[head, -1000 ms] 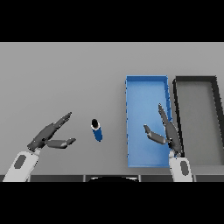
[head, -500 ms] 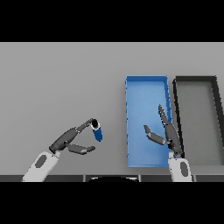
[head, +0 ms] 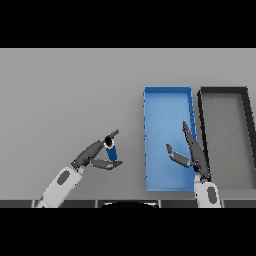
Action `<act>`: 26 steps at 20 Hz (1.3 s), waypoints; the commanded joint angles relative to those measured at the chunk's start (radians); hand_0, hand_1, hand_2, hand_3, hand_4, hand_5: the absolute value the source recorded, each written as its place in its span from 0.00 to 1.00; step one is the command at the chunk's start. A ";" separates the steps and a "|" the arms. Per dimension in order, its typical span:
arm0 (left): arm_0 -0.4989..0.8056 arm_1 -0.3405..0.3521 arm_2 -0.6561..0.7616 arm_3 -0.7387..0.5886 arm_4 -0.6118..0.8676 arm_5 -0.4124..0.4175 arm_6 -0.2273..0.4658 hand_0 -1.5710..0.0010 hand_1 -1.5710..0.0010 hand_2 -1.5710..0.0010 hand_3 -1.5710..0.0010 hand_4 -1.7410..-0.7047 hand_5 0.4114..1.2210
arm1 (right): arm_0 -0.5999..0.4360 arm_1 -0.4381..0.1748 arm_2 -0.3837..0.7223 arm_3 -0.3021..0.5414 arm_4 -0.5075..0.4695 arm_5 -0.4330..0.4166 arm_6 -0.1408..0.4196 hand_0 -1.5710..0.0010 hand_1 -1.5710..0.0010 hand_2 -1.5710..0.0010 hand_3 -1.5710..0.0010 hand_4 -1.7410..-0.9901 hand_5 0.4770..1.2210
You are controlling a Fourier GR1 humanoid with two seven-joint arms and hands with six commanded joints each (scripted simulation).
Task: Pick up the blue pipe and place it into the blue bin.
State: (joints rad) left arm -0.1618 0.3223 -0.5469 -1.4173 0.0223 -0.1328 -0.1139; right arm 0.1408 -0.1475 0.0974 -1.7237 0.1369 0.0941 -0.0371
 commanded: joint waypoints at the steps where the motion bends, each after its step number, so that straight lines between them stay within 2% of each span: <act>1: -0.013 -0.019 -0.002 0.024 -0.001 0.003 0.002 1.00 1.00 1.00 1.00 0.56 0.10 | -0.001 -0.002 -0.004 0.003 -0.001 0.000 0.003 1.00 1.00 1.00 1.00 0.56 0.25; 3: -0.027 -0.063 -0.008 0.054 0.022 -0.013 0.001 1.00 1.00 1.00 1.00 0.53 0.12 | -0.001 0.005 0.002 0.009 0.008 -0.004 -0.003 1.00 1.00 1.00 1.00 0.56 0.25; 5: -0.027 -0.082 -0.003 0.053 0.053 -0.028 0.000 1.00 1.00 0.95 0.96 0.48 0.19 | 0.002 0.003 0.000 0.010 0.007 -0.003 -0.007 1.00 1.00 1.00 1.00 0.56 0.25; 6: -0.030 -0.092 0.000 0.065 0.058 -0.029 -0.006 1.00 0.94 0.87 0.87 0.45 0.24 | 0.005 0.004 0.001 0.012 0.005 -0.001 -0.013 1.00 1.00 1.00 1.00 0.56 0.25; 7: -0.024 -0.103 0.005 0.076 0.073 -0.033 -0.009 0.94 0.84 0.75 0.70 0.42 0.39 | 0.000 0.000 -0.004 0.015 0.004 -0.001 -0.014 1.00 1.00 1.00 1.00 0.56 0.25; 8: -0.024 -0.122 0.005 0.074 0.088 -0.034 0.001 0.78 0.68 0.60 0.56 0.34 0.51 | -0.002 0.000 -0.004 0.014 0.000 0.002 -0.022 1.00 1.00 1.00 1.00 0.56 0.25; 10: -0.015 -0.137 0.001 0.068 0.090 -0.048 -0.012 0.50 0.44 0.38 0.38 0.22 0.69 | -0.014 -0.003 -0.008 0.017 0.005 -0.004 -0.009 1.00 1.00 1.00 1.00 0.57 0.25; 13: 0.000 -0.124 -0.007 0.048 0.079 -0.048 -0.014 0.26 0.22 0.20 0.20 0.12 0.84 | -0.005 -0.011 -0.009 0.008 0.003 0.001 -0.014 1.00 1.00 1.00 1.00 0.58 0.25; 16: -0.005 -0.138 -0.016 0.032 0.066 -0.021 -0.018 0.13 0.11 0.10 0.12 0.07 0.92 | -0.015 -0.007 -0.006 0.028 0.020 -0.009 -0.010 1.00 1.00 1.00 1.00 0.60 0.25; 20: -0.012 -0.157 -0.024 -0.024 0.071 -0.012 -0.062 0.05 0.05 0.04 0.08 0.03 0.97 | -0.037 -0.004 -0.009 0.038 0.015 -0.009 0.000 1.00 1.00 1.00 1.00 0.62 0.24; 21: -0.010 -0.154 -0.024 -0.046 0.073 -0.012 -0.084 0.04 0.04 0.03 0.08 0.03 0.97 | -0.029 -0.002 -0.006 0.043 0.018 -0.009 -0.019 1.00 1.00 1.00 1.00 0.61 0.25; 22: -0.016 -0.163 -0.031 -0.078 0.083 -0.016 -0.076 0.03 0.03 0.03 0.08 0.03 0.98 | -0.014 -0.004 -0.003 0.033 0.026 -0.012 -0.030 1.00 1.00 1.00 1.00 0.61 0.25; 23: -0.029 -0.163 -0.028 -0.098 0.092 -0.019 -0.064 0.03 0.02 0.02 0.08 0.02 0.98 | -0.035 -0.005 0.000 0.042 0.041 -0.019 -0.006 1.00 1.00 1.00 1.00 0.62 0.25; 26: -0.083 -0.168 -0.020 -0.126 0.116 -0.027 0.005 0.01 0.01 0.01 0.08 0.02 0.99 | -0.027 -0.018 -0.006 0.044 0.045 -0.018 -0.018 1.00 1.00 1.00 1.00 0.62 0.28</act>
State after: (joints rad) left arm -0.2462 0.1543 -0.5670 -1.5437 0.1403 -0.1614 -0.1102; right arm 0.1139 -0.1656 0.0910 -1.6798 0.1821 0.0760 -0.0546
